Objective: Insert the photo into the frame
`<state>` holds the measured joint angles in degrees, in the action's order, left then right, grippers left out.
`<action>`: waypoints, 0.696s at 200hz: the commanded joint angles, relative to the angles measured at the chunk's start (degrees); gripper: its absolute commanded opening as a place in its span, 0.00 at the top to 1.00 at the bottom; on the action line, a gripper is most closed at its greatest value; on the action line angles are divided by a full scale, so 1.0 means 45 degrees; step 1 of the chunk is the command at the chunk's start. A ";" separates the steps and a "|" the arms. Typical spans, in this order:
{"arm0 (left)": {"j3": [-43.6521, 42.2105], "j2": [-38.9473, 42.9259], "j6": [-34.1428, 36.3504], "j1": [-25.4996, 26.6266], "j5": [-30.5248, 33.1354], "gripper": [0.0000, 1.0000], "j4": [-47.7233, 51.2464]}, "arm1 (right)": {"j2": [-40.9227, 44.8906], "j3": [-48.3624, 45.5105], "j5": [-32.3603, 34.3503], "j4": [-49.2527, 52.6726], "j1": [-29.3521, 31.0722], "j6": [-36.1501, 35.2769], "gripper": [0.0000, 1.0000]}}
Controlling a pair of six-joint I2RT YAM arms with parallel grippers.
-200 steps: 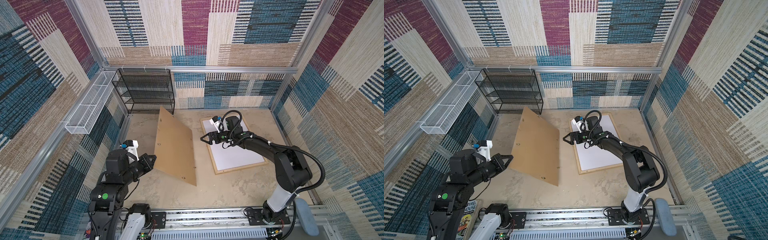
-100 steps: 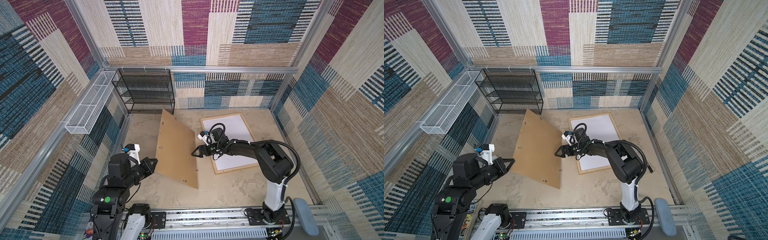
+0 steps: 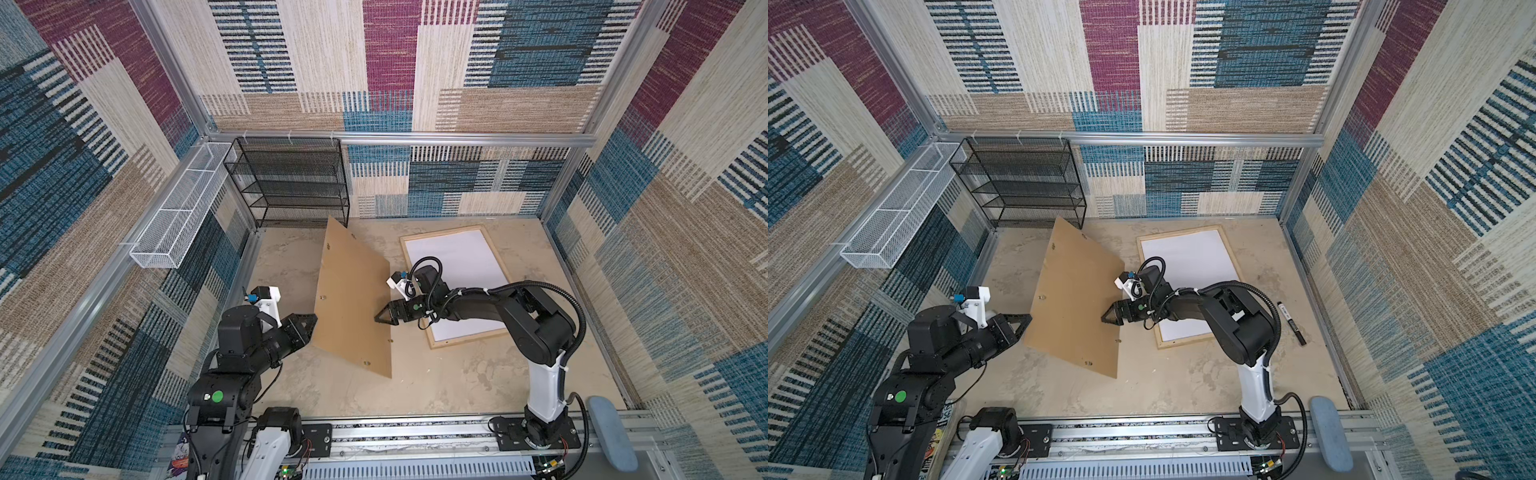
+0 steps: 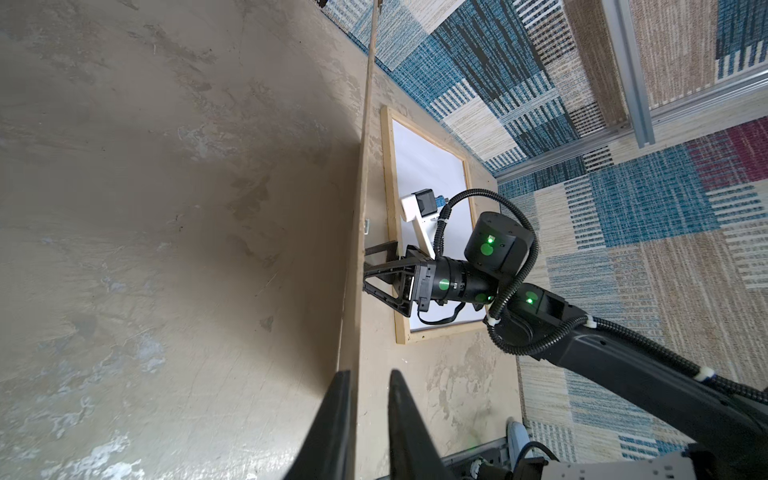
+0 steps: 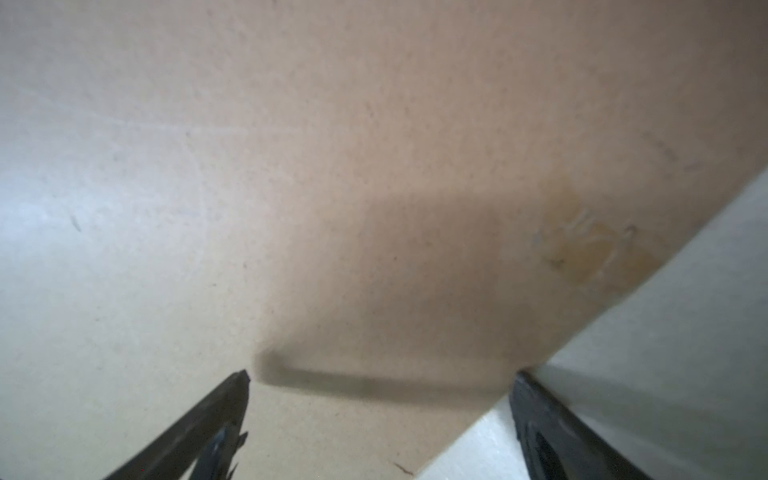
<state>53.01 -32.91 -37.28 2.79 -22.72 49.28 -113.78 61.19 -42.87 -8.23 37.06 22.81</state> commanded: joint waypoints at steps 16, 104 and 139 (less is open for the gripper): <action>-0.0171 -0.0166 0.0068 0.0006 -0.0377 0.72 -0.0443 | -0.0107 -0.0297 -0.0307 -0.0124 0.0131 0.0635 0.00; -0.0053 -0.1219 0.0462 0.0006 -0.0201 0.62 -0.0091 | -0.0067 -0.0243 -0.0722 -0.0368 0.0196 0.0484 0.00; -0.0159 -0.1608 0.0467 0.0016 -0.0237 0.66 -0.0091 | -0.0222 -0.0160 -0.0882 -0.0416 0.0268 0.0382 0.00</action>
<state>52.38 -39.53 -36.01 2.79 -22.87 49.47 -114.10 60.36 -44.80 -10.87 37.87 24.12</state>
